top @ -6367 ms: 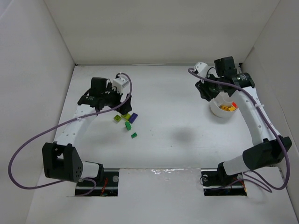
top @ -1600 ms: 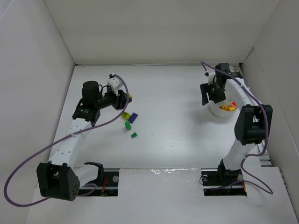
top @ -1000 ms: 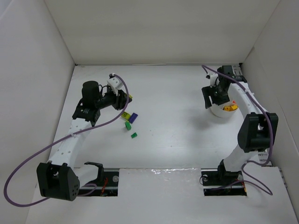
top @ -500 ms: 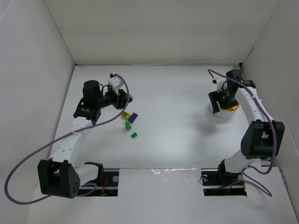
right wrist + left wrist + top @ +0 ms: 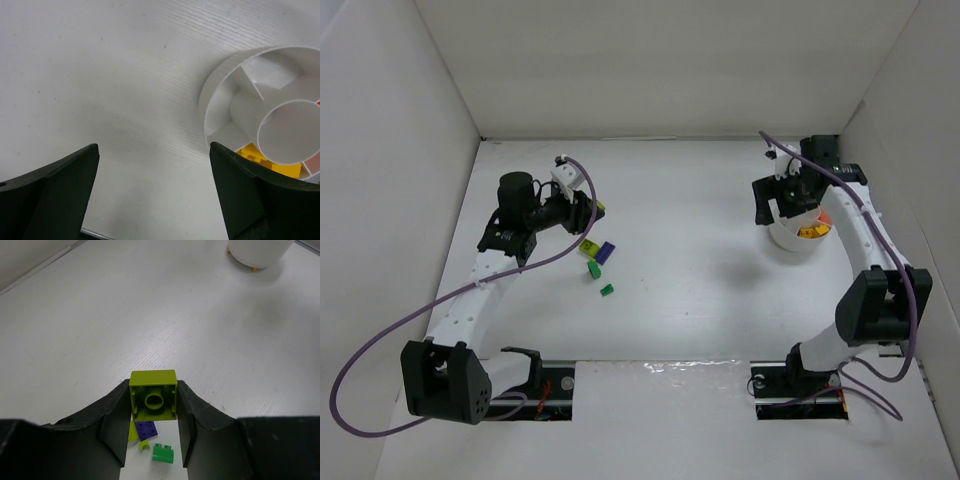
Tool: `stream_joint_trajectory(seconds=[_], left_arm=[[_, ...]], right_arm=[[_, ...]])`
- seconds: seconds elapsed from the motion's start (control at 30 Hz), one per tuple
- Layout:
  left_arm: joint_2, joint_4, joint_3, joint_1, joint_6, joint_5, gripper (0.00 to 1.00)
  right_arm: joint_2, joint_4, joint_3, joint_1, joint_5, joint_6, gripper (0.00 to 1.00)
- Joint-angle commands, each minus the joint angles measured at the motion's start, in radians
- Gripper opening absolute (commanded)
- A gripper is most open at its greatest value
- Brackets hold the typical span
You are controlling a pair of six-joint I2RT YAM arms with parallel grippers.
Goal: Sort the legos into containers by color
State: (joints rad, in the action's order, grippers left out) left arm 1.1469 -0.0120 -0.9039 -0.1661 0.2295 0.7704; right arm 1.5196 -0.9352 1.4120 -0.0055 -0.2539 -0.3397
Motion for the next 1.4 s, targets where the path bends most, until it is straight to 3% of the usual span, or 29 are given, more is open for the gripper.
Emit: stream_joint_trajectory(seconds=[0.0,0.37,0.47,0.87,1.37], left_arm=[[-0.004,-0.045,-0.033,0.002,-0.009,0.018,0.00],[-0.022,-0.045,-0.033,0.002,-0.009,0.000,0.00],[-0.022,-0.045,-0.024,0.002,-0.009,0.000,0.00],[-0.022,-0.054,-0.024,0.002,-0.009,-0.010,0.00],[-0.022,-0.054,-0.024,0.002,-0.018,-0.010,0.00]], right_arm=[[0.046,0.091,0.067,0.021,0.042,0.100,0.96],[0.143,0.187,0.145,0.059,0.186,0.303,0.99],[0.154,0.226,0.131,0.111,0.323,0.367,0.99],[0.174,0.305,0.097,0.157,0.551,0.436,0.99],[0.225,0.292,0.088,0.107,0.555,0.565,0.99]])
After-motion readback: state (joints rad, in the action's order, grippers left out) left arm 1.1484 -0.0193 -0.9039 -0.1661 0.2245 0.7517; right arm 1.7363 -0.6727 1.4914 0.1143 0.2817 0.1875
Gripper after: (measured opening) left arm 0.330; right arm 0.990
